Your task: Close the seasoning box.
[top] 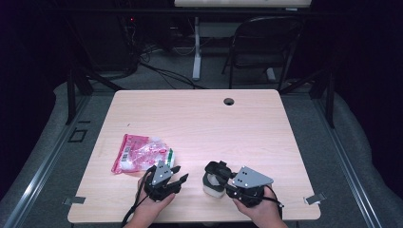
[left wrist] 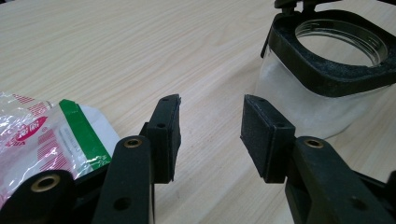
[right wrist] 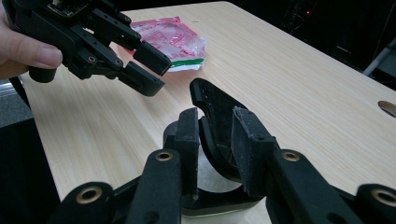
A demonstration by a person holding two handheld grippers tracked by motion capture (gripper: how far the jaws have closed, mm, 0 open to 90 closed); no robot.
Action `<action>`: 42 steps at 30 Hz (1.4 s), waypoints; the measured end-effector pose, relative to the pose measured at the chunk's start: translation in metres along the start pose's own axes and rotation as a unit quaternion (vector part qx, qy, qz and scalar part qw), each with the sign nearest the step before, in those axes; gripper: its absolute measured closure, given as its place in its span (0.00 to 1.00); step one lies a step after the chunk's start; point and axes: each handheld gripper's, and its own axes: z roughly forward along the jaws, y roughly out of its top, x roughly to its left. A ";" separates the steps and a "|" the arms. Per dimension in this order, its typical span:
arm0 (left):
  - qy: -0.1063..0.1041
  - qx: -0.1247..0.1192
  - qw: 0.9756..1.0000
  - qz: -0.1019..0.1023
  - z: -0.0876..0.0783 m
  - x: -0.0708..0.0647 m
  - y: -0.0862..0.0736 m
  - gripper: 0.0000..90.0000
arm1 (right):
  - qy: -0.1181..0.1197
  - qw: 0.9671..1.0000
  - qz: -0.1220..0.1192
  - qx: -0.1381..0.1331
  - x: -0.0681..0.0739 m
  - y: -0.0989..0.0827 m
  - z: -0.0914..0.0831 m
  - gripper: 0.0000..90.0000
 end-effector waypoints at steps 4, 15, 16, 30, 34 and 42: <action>-0.001 0.000 1.000 0.001 0.000 0.000 0.000 0.63 | -0.001 1.000 -0.002 0.003 0.001 0.000 0.000 0.80; -0.001 0.004 1.000 0.004 0.001 -0.001 -0.001 0.63 | 0.003 1.000 0.000 0.005 0.002 -0.002 0.001 0.78; -0.001 0.004 1.000 0.004 0.001 -0.001 -0.001 0.63 | 0.005 1.000 0.000 0.006 0.002 -0.002 0.002 0.77; -0.001 0.005 1.000 0.005 0.001 0.000 -0.001 0.62 | 0.006 1.000 -0.002 0.013 0.003 -0.006 0.004 0.73; 0.000 0.005 1.000 0.006 0.001 0.000 -0.001 0.62 | 0.006 1.000 -0.001 0.013 0.003 -0.007 0.004 0.72; 0.000 0.006 1.000 0.006 0.001 0.000 -0.001 0.62 | 0.007 1.000 -0.004 0.017 0.005 -0.009 0.006 0.70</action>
